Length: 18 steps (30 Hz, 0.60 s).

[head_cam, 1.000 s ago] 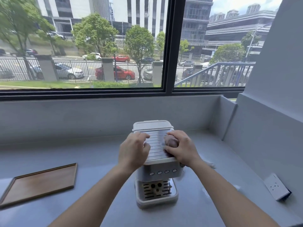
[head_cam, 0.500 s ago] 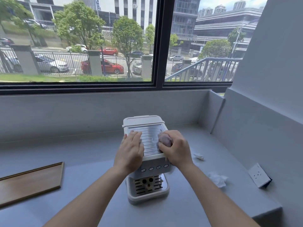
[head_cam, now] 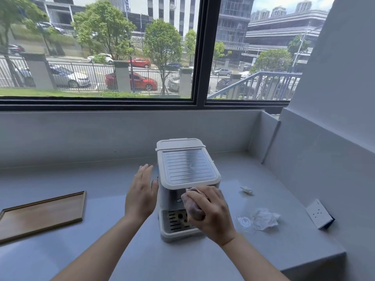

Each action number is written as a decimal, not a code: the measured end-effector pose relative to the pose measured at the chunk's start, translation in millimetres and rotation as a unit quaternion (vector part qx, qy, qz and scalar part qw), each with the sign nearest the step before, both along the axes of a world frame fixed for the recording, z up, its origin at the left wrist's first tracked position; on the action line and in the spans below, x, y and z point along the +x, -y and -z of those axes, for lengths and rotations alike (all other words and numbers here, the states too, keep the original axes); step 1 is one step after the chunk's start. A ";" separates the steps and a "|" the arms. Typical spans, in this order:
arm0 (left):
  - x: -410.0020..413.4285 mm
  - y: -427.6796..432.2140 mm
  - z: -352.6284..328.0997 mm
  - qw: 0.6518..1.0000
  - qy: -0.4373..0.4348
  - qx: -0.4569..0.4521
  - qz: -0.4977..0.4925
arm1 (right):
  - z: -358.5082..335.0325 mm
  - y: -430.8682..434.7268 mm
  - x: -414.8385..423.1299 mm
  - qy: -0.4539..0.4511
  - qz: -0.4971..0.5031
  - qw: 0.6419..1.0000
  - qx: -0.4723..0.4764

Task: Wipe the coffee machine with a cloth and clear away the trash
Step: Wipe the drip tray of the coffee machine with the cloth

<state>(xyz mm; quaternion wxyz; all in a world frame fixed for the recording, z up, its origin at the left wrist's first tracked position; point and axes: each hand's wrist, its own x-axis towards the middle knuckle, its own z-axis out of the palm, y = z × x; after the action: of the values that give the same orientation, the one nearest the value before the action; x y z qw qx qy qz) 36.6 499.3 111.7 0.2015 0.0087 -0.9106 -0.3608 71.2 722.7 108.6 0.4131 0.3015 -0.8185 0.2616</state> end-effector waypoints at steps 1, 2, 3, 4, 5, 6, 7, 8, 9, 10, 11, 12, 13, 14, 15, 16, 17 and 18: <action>3.3 1.2 1.7 1.000 0.007 -0.023 0.002 | 2.1 -0.3 1.5 0.017 0.002 1.000 0.003; 5.5 0.9 2.6 0.999 0.011 -0.047 0.005 | 4.1 -0.1 2.6 0.033 0.005 0.999 0.005; 8.1 0.0 3.0 0.997 0.014 -0.070 0.007 | 5.5 0.3 3.9 0.048 0.007 0.999 0.007; 10.6 -0.8 3.7 0.995 0.016 -0.093 0.008 | 6.9 0.5 5.1 0.059 0.008 0.998 0.010; 13.0 -0.9 5.1 0.993 0.017 -0.116 0.010 | 8.3 0.9 6.1 0.071 0.010 0.997 0.015; 15.5 -0.4 7.2 0.990 0.020 -0.138 0.012 | 9.9 1.2 7.4 0.085 0.013 0.996 0.022; 18.1 0.8 10.0 0.987 0.024 -0.157 0.014 | 11.2 1.7 9.1 0.101 0.017 0.994 0.029; 20.8 2.5 13.4 0.985 0.031 -0.172 0.016 | 12.3 2.3 11.1 0.117 0.021 0.992 0.033; 23.2 4.2 16.7 0.982 0.037 -0.183 0.018 | 13.5 2.5 12.9 0.130 0.025 0.991 0.032; 25.4 5.6 19.6 0.980 0.043 -0.191 0.018 | 14.6 2.2 14.6 0.141 0.029 0.989 0.030; 27.4 6.5 21.9 0.979 0.048 -0.196 0.018 | 15.5 1.4 16.0 0.150 0.031 0.988 0.028; 29.0 6.9 23.5 0.979 0.052 -0.198 0.018 | 16.2 0.4 17.6 0.158 0.033 0.987 0.026; 30.3 6.7 24.3 0.978 0.054 -0.198 0.018 | 16.6 -1.1 18.9 0.164 0.033 0.986 0.025; 31.6 6.1 24.8 0.979 0.054 -0.198 0.017 | 16.8 -2.5 19.9 0.168 0.033 0.985 0.025; 33.0 5.6 25.4 0.979 0.054 -0.197 0.018 | 17.0 -4.1 20.5 0.172 0.033 0.984 0.025; 34.7 5.3 26.2 0.978 0.055 -0.198 0.018 | 17.2 -5.8 20.9 0.174 0.032 0.984 0.026; 36.5 5.7 27.7 0.978 0.058 -0.202 0.019 | 17.5 -7.2 21.2 0.176 0.032 0.983 0.027; 38.7 6.3 30.1 0.976 0.062 -0.205 0.019 | 18.3 -8.8 21.5 0.180 0.034 0.983 0.028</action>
<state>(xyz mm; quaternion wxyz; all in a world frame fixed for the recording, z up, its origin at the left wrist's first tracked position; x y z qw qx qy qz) 75.3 493.0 81.6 0.1347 -0.0279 -0.9760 -0.1687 92.7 731.4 90.4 0.2595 0.2328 -0.8962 0.2746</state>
